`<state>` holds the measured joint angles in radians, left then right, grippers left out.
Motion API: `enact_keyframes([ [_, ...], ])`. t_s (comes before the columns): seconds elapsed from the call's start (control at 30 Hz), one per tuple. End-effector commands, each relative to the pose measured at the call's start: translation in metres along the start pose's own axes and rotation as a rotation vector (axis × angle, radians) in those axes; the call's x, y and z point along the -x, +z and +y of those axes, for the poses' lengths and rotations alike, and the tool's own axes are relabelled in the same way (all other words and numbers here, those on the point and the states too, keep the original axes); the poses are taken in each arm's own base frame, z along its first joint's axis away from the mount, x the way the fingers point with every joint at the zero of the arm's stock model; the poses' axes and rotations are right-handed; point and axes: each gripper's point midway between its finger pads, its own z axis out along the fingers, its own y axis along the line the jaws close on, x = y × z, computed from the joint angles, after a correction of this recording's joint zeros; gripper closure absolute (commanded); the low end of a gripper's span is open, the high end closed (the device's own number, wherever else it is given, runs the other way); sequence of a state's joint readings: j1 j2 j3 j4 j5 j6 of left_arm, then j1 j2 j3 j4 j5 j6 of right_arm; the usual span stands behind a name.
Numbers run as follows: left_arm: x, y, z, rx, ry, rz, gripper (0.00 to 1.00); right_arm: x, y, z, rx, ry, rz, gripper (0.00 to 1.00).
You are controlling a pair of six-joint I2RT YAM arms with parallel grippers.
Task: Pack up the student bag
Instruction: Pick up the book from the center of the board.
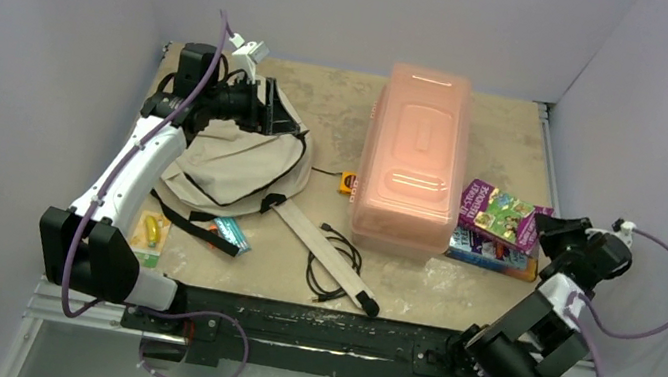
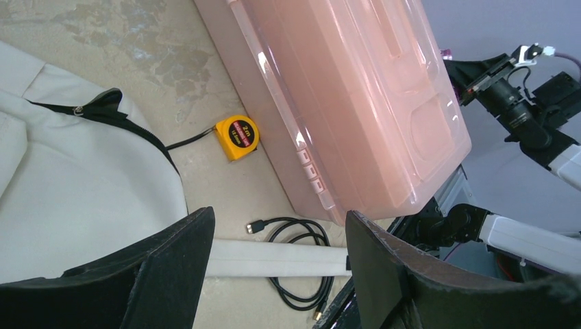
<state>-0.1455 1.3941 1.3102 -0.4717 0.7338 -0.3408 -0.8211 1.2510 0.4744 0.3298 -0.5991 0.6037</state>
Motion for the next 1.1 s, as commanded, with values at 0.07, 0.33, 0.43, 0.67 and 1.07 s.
enact_keyframes([
  [0.07, 0.008, -0.007, -0.013, -0.032, 0.048, -0.04, 0.3, 0.068, -0.027, 0.07, -0.074, -0.172, -0.17, 0.97],
  [0.33, 0.01, -0.007, -0.012, -0.025, 0.036, -0.042, 0.3, 0.123, -0.067, 0.182, 0.047, -0.315, -0.323, 1.0],
  [0.43, 0.012, -0.008, -0.007, 0.005, 0.034, -0.052, 0.31, 0.126, -0.079, 0.255, 0.186, -0.39, -0.336, 1.0],
  [0.67, 0.013, -0.008, 0.011, 0.101, 0.023, -0.06, 0.31, 0.138, -0.137, 0.403, 0.491, -0.461, -0.41, 1.0],
  [1.07, 0.074, -0.039, -0.117, -0.358, -0.361, -0.461, 0.14, 0.013, -0.141, 0.502, 1.001, 0.186, 0.043, 1.0],
])
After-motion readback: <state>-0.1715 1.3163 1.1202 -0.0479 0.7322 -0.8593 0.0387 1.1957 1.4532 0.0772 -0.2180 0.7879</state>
